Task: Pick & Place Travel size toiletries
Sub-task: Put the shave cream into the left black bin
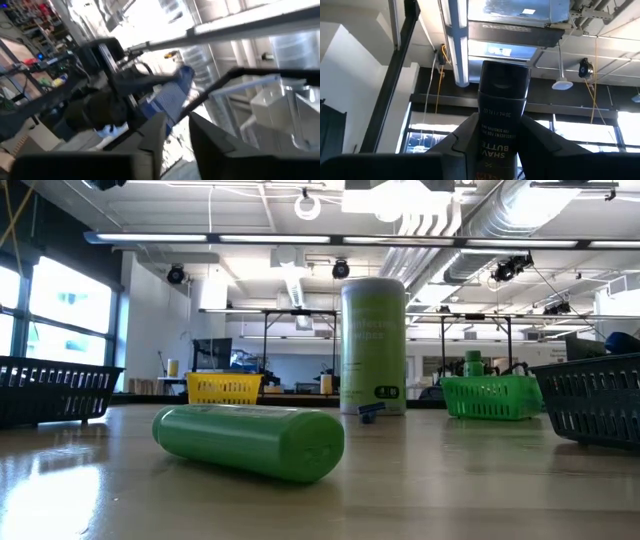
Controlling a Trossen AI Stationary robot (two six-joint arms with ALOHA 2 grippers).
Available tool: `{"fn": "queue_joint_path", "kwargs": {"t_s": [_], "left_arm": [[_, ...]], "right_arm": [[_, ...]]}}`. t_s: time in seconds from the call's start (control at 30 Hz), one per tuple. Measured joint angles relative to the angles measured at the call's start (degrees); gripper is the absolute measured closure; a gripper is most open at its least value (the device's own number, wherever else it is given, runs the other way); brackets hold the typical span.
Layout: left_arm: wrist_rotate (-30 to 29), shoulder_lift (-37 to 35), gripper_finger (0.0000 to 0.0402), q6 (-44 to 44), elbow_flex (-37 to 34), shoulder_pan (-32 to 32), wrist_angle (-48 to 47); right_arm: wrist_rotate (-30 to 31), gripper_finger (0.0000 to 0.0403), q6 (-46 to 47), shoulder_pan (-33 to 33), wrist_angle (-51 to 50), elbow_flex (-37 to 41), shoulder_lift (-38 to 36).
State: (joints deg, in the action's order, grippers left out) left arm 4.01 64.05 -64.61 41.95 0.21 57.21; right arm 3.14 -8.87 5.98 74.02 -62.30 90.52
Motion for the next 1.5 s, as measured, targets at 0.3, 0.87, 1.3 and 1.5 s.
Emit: {"fn": "queue_joint_path", "kwargs": {"t_s": [0.3, 0.87, 1.3, 1.5], "left_arm": [[0.9, 2.1, 0.0189, -12.0, 0.0, 2.2, 0.2], [3.1, 8.6, 0.0151, -22.0, 5.1, 3.2, 3.2], [3.0, 8.6, 0.0151, -20.9, 5.1, 3.2, 2.6], [3.5, 8.6, 0.0151, -21.0, 5.1, 3.2, 2.6]], "right_arm": [[-3.8, 0.0298, -1.7, -1.9, 0.0, 0.0, 0.0], [-6.3, 0.0298, -1.4, -4.1, -3.4, 0.0, 0.0], [-5.5, 0.0298, -0.9, -4.3, -1.4, -0.1, 2.0], [-3.1, 0.0298, -0.9, -4.3, -1.4, -2.0, 4.5]]}}
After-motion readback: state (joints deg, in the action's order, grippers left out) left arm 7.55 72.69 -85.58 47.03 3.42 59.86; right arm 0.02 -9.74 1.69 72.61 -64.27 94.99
